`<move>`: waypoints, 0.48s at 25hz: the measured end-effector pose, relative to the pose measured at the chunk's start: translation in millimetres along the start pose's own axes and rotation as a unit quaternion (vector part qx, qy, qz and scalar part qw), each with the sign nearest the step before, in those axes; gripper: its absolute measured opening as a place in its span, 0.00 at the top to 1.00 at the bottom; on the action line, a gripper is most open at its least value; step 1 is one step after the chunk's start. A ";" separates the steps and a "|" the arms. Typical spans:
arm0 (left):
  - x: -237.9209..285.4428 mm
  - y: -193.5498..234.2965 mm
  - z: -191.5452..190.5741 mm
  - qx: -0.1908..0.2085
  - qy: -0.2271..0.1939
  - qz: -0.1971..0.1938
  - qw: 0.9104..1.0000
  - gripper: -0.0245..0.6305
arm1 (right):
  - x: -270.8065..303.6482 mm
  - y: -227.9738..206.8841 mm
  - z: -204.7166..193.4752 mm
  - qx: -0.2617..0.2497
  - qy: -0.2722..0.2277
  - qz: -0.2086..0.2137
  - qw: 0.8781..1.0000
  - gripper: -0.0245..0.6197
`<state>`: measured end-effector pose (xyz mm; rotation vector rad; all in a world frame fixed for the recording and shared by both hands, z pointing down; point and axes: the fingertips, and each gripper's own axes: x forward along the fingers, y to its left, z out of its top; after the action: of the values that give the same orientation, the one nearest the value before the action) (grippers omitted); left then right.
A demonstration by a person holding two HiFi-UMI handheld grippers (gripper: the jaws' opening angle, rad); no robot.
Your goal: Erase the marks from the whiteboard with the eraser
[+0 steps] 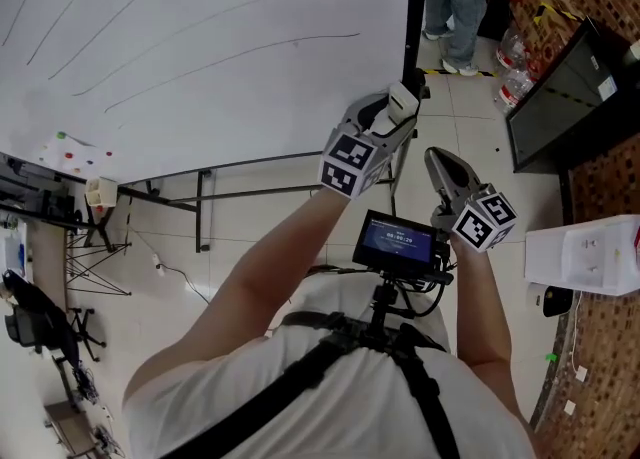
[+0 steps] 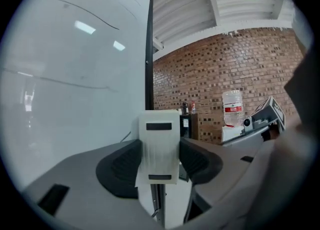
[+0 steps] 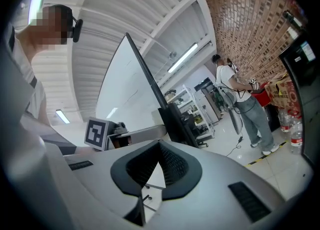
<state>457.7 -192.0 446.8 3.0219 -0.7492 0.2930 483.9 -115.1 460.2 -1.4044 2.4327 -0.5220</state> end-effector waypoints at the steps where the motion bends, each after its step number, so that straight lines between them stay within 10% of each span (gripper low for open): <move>1: 0.4 0.1 -0.8 -0.008 0.001 0.006 1.000 0.56 | -4.4 -3.2 1.6 0.002 -0.002 -0.005 1.000 0.93; 8: -41.5 34.9 -25.5 -0.081 0.009 0.147 0.986 0.56 | -11.1 -13.3 6.4 0.005 -0.008 -0.009 1.000 0.93; 12: -36.8 33.1 -23.3 -0.092 0.017 0.157 0.983 0.56 | -5.0 -7.5 4.3 0.005 -0.005 0.002 1.000 0.93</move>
<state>406.2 -203.0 461.9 2.7133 -1.1792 0.2598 493.9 -114.9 459.9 -1.3949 2.4217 -0.5248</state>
